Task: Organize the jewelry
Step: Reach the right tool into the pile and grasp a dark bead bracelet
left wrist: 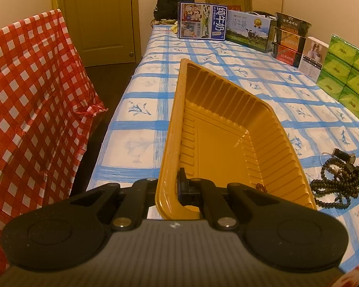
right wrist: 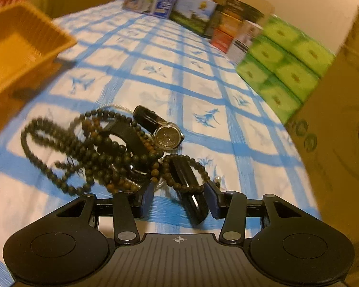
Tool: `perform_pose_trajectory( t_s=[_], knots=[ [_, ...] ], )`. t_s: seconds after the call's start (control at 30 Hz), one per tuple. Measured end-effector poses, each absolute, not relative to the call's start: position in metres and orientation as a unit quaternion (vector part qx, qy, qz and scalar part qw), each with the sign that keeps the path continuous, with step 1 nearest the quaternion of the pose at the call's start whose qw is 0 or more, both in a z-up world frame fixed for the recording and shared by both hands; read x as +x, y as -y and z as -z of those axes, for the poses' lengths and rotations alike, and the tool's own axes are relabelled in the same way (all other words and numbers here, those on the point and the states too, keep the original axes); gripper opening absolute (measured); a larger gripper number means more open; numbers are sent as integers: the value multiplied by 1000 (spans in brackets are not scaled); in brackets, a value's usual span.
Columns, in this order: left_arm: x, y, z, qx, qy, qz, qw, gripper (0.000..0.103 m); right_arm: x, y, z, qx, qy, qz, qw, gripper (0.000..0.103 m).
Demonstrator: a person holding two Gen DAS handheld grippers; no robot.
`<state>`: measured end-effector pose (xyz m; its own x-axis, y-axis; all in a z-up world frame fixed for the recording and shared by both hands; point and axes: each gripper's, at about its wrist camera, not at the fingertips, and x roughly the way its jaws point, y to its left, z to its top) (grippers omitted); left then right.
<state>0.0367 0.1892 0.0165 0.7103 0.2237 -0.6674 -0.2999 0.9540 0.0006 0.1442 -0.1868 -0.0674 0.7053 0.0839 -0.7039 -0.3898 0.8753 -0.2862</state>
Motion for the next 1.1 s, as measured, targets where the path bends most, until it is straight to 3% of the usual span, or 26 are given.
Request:
perform_pose_trajectory(
  t_s=[0.2, 0.4, 0.47, 0.5, 0.8, 1.1],
  knots=[
    [39, -191, -18, -53, -353, -143, 923, 4, 147, 184, 76, -268, -355, -136, 885, 34],
    [40, -192, -19, -55, -353, -143, 923, 4, 143, 174, 86, -348, -327, -160, 864, 28],
    [40, -192, -20, -56, -354, -143, 922, 4, 143, 174, 87, -357, -322, -159, 863, 21],
    [40, -192, -20, -56, -354, -143, 922, 4, 143, 175, 87, -359, -318, -156, 864, 7],
    [40, -192, -20, -52, -353, -142, 923, 4, 134, 180, 51, -317, -288, -147, 892, 7],
    [41, -191, -22, -46, -351, -139, 925, 4, 125, 153, -18, -185, -262, -225, 920, 7]
  ],
)
